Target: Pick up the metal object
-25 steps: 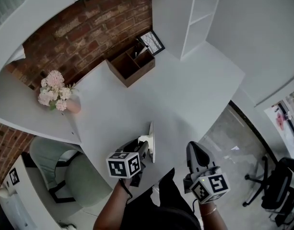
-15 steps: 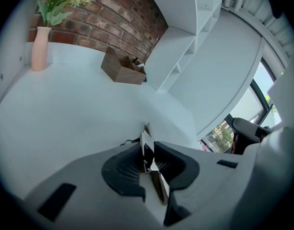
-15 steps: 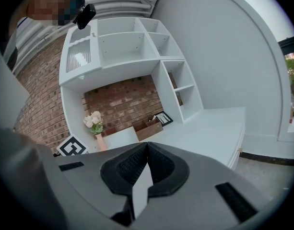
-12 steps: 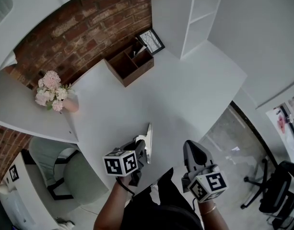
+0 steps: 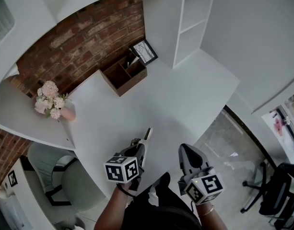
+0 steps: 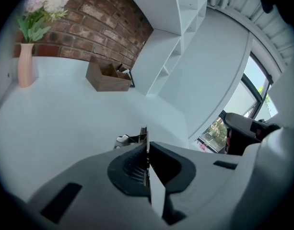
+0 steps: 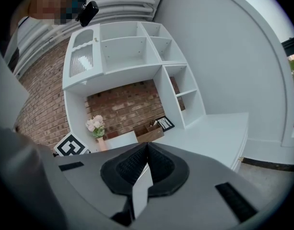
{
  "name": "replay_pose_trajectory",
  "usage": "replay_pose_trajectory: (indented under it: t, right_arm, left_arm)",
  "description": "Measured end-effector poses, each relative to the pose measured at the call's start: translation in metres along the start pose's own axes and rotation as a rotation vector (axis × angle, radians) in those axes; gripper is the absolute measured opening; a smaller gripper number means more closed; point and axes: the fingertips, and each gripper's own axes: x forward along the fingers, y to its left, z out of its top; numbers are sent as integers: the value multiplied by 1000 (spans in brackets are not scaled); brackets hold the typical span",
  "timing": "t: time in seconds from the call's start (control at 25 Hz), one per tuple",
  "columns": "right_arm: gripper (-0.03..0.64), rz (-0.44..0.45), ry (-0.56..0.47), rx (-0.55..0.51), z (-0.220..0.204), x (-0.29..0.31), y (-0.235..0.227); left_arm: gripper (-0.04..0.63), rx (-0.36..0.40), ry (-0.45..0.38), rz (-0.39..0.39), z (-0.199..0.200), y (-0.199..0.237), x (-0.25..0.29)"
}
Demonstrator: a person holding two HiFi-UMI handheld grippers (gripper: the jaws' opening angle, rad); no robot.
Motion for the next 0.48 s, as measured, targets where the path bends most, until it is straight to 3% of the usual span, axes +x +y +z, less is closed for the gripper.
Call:
replay_pose_trajectory:
  t: [0.48]
  right_arm:
    - [5,-17,-79,-26,28,-17,-14]
  left_arm:
    - [9,184,-169,-42,61,-63,-27]
